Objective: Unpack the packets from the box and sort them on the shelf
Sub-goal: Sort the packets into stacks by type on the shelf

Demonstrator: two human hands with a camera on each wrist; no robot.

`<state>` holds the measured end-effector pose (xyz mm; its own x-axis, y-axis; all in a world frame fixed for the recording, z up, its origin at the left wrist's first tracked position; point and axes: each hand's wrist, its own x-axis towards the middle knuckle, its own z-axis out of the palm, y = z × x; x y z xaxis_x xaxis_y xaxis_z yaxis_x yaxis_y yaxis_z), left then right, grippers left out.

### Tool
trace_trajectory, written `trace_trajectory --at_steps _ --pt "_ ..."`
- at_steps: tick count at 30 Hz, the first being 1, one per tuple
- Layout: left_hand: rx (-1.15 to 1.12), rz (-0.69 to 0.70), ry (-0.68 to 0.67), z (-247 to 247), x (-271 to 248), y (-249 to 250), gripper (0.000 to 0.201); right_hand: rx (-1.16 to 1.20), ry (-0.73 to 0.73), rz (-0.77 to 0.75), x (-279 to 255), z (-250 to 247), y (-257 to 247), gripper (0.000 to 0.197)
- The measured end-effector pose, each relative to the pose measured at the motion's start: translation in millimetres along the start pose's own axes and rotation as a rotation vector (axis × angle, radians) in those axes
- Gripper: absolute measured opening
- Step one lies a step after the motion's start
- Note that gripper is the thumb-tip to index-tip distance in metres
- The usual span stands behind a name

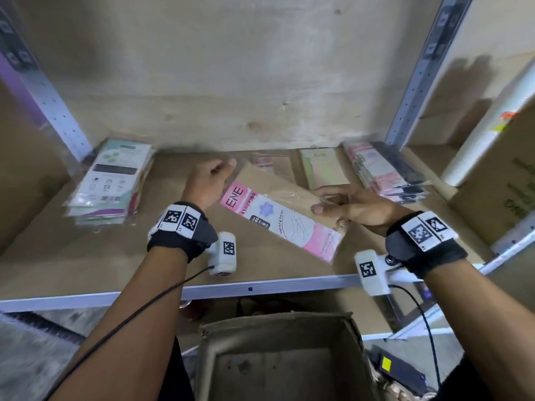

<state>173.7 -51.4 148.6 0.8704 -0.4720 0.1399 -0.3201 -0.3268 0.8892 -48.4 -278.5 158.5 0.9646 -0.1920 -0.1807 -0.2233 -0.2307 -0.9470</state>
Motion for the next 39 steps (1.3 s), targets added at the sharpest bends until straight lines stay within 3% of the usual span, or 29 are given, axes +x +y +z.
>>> trace_trajectory --at_steps 4,9,13,16,21,25,27,30,35,39 --pt "0.062 0.024 -0.01 0 -8 10 0.059 -0.013 -0.01 -0.003 -6 0 4 0.03" --pt "0.051 -0.041 -0.082 -10 -20 9 0.064 -0.036 -0.026 0.011 -12 4 4 0.025" --pt "-0.132 -0.18 -0.166 -18 -33 12 0.07 -0.002 -0.045 0.004 -13 7 4 0.021" --pt "-0.31 -0.231 -0.192 -26 -39 12 0.054 0.036 -0.101 -0.018 -11 13 2 0.024" --pt "-0.502 -0.244 -0.123 -39 -44 8 0.054 0.083 -0.13 -0.023 -7 23 -5 0.024" --pt "-0.732 -0.349 -0.01 -46 -41 7 0.055 0.17 -0.042 -0.051 -2 25 -9 0.034" --pt "-0.709 -0.365 -0.007 -44 -40 7 0.062 0.283 0.026 -0.04 1 29 -11 0.029" --pt "-0.531 -0.346 -0.181 -31 -45 7 0.066 0.412 0.107 -0.018 7 37 -11 0.013" --pt "-0.37 -0.342 -0.52 -3 -58 13 0.064 0.542 0.233 -0.012 22 48 -9 0.021" --pt "-0.393 -0.299 -0.518 13 -55 14 0.047 0.57 0.284 -0.001 35 55 -7 0.028"
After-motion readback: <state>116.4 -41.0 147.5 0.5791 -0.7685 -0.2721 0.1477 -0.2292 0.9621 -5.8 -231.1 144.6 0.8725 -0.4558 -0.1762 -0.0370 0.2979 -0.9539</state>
